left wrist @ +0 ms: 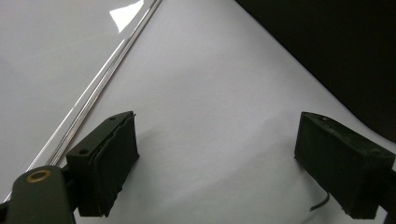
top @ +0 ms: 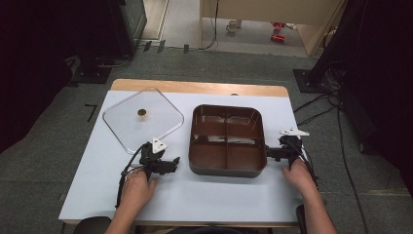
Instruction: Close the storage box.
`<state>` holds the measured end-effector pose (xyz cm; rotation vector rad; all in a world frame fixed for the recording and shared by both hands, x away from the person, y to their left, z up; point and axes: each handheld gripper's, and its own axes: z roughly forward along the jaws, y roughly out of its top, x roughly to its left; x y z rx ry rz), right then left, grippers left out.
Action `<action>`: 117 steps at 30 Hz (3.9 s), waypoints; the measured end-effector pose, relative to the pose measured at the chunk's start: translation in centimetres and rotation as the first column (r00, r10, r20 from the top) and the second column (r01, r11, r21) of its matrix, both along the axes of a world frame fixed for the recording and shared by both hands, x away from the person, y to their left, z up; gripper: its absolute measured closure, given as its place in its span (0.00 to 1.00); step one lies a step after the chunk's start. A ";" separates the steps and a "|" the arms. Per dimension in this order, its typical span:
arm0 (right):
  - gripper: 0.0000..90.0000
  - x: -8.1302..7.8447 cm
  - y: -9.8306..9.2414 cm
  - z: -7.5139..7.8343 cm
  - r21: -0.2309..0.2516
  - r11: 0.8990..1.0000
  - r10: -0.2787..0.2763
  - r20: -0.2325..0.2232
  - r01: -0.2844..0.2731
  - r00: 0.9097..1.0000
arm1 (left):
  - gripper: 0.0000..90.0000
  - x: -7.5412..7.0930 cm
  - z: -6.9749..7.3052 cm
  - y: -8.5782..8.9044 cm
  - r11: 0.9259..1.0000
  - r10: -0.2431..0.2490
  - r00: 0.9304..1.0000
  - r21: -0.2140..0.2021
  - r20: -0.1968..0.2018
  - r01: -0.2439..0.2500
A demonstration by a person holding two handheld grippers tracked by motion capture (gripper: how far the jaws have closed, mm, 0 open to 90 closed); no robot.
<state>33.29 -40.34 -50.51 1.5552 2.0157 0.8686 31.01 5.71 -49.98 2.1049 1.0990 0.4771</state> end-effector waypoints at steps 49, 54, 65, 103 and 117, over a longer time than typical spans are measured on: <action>0.04 0.0 0.0 0.0 -0.001 1.000 0.000 0.000 0.000 1.000 | 0.15 0.0 0.1 -0.1 1.000 0.004 1.000 0.008 -0.004 -0.004; 0.04 0.0 0.0 0.0 0.000 1.000 0.000 0.000 0.000 1.000 | 0.16 0.2 0.4 -0.2 1.000 0.003 1.000 0.023 -0.029 -0.002; 0.04 0.0 0.0 0.0 -0.001 1.000 0.000 0.000 0.000 1.000 | 0.20 0.6 1.1 0.0 0.998 -0.030 0.996 0.057 -0.085 0.035; 0.03 0.0 0.0 0.0 -0.003 1.000 0.000 -0.001 0.000 1.000 | 0.38 3.9 4.5 0.3 0.990 -0.143 0.984 -0.028 -0.103 0.141; 0.03 0.0 0.0 0.0 -0.004 1.000 0.000 -0.001 0.000 1.000 | 0.38 6.0 5.4 0.4 0.991 -0.134 0.986 -0.024 -0.102 0.132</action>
